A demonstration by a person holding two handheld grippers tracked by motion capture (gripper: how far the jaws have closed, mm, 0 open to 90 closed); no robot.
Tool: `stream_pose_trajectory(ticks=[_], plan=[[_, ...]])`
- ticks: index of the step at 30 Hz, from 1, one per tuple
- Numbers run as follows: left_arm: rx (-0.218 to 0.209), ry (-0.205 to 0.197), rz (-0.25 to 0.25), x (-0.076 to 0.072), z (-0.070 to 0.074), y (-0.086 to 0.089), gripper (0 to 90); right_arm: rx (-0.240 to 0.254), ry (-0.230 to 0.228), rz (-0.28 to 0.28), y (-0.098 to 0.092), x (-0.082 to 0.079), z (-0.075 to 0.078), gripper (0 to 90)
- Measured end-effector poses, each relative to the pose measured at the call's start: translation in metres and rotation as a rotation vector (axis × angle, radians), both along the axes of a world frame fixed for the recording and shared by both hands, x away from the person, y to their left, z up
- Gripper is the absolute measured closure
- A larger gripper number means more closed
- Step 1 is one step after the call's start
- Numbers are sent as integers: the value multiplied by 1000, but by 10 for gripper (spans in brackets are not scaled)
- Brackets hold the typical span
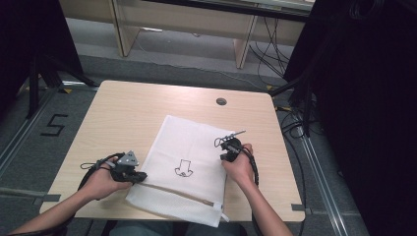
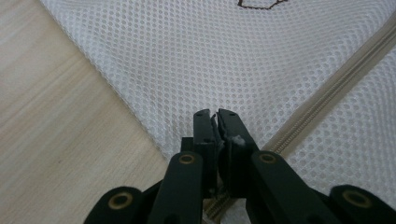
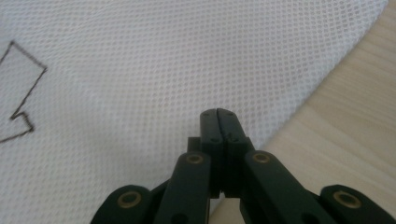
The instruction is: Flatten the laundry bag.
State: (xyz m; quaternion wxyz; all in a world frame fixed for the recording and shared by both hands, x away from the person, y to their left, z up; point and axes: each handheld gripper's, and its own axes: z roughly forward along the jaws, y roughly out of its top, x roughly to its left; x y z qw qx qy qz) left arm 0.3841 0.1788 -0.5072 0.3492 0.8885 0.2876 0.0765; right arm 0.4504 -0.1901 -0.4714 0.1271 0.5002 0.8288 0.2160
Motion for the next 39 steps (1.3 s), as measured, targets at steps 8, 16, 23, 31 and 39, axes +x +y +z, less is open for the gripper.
stream_pose_trajectory(ticks=[8, 16, 23, 31, 39], plan=[[4, 2, 10, 0, 0, -1, 856, 39, 108, 75, -11, -62, 8, 900], [6, 4, 6, 0, 0, -1, 857, 24, 149, 118, -11, -84, -1, 899], [10, -2, 7, 0, 0, 0, 856, 0, 153, 110, -5, -75, -8, 900], [21, -1, 1, 0, 1, -1, 857, -33, 121, 121, -2, -69, -8, 900], [22, 4, 23, -2, 1, -4, 857, -37, 108, 82, -1, -55, -8, 900]])
